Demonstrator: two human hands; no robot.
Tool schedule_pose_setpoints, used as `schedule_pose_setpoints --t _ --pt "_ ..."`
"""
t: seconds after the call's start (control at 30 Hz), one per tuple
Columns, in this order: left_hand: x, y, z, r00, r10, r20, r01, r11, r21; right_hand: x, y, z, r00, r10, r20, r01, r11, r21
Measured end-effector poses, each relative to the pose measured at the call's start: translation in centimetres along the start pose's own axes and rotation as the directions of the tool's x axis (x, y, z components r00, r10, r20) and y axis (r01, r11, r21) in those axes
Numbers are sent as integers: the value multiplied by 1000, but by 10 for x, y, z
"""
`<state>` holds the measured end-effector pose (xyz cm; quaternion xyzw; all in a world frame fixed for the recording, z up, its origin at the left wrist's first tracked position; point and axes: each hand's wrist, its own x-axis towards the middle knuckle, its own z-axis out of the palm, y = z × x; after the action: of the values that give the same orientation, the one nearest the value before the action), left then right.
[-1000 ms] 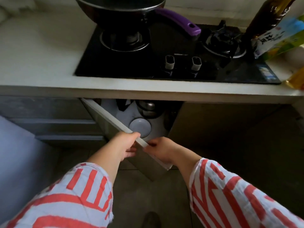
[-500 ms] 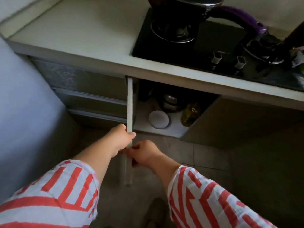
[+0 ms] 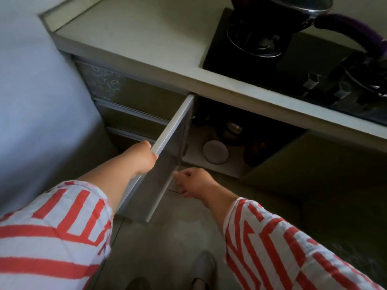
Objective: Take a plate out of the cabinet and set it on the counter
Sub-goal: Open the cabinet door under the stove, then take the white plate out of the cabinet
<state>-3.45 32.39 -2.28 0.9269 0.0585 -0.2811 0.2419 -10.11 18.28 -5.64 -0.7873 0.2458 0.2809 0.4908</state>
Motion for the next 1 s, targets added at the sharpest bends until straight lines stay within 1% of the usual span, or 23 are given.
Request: schedule_pose_setpoints --t 0.07,0.1,0.13,0.17,0.23,0.27,0.3,0.33,0.4,0.5,0.57,0.63,0.73,0.77,0.87,0.9,1.0 --pt "-1 9 2 999 -44 -17 44 998 -35 8 11 -28 998 -8 -60 5 999 -48" --pt "-1 16 3 997 -49 -57 47 998 -37 13 16 -43 996 -1 -91 -4 998 -56" --pt "-3 25 5 991 -35 -130 31 999 -36 18 22 -59 993 10 -116 -16 998 -53" --pt "-4 34 10 975 3 -224 -15 999 -49 23 29 -76 991 18 -131 -25 998 -51" --pt "-6 57 22 913 121 -391 -172 980 -98 34 42 -107 988 30 -149 -37 998 -44" --pt "-8 70 30 889 168 -427 -234 966 -107 40 51 -122 988 35 -150 -41 998 -39" --pt "-8 83 39 882 191 -430 -261 959 -109 46 60 -135 989 35 -145 -40 999 -36" --pt "-6 96 51 892 192 -409 -259 959 -115 50 67 -148 989 38 -140 -43 998 -36" --pt "4 119 75 938 155 -309 -212 964 -160 62 84 -170 987 48 -153 -53 998 -31" --pt "27 144 107 983 81 -166 -126 951 -281 85 109 -195 985 65 -161 -68 998 -16" --pt "49 150 129 994 40 -102 -72 938 -338 104 125 -205 984 77 -161 -80 997 -13" --pt "74 150 150 998 17 -53 -36 925 -378 123 140 -210 979 123 -161 -131 991 -40" --pt "112 145 178 1000 4 -9 -8 902 -432 156 163 -205 972 182 -150 -190 981 -41" --pt "126 143 187 1000 -1 -4 -1 897 -442 166 169 -202 969 183 -166 -191 981 -30" --pt "164 128 218 1000 -22 -19 10 888 -459 202 193 -184 954 215 -207 -178 967 183" --pt "177 122 229 999 -33 -23 19 888 -460 217 203 -178 952 223 -211 -179 961 212" --pt "212 102 261 999 -53 -9 42 872 -488 258 228 -157 947 278 -160 -215 921 325"
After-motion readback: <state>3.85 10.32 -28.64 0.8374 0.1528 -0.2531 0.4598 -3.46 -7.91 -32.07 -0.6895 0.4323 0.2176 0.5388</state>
